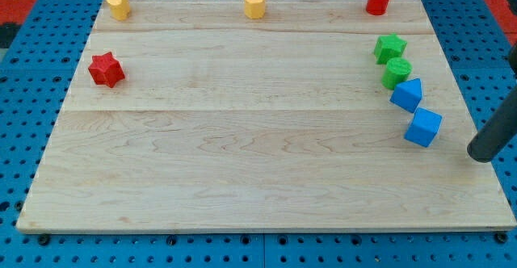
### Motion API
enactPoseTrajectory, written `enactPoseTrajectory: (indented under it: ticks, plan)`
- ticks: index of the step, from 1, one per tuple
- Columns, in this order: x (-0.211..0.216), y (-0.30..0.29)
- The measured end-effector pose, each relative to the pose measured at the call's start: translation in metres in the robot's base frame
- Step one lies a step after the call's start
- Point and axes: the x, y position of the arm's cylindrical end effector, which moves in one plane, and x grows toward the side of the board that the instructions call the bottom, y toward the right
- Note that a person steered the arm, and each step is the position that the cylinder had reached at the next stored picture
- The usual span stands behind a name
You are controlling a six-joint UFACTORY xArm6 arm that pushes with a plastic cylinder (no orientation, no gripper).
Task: Push the blue triangle diagonal to blue cube
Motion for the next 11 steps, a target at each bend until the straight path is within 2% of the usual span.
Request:
enactPoseTrajectory:
  ticks: [2, 3, 4, 5, 6, 8, 9, 11]
  plan:
    - [0.013, -0.055]
    - [0.005, -0.046]
    - [-0.001, 0.028]
    - [-0.021, 0.051]
    - [-0.059, 0.046]
    - [-0.095, 0.02]
    - [-0.096, -0.024]
    - [-0.096, -0.213]
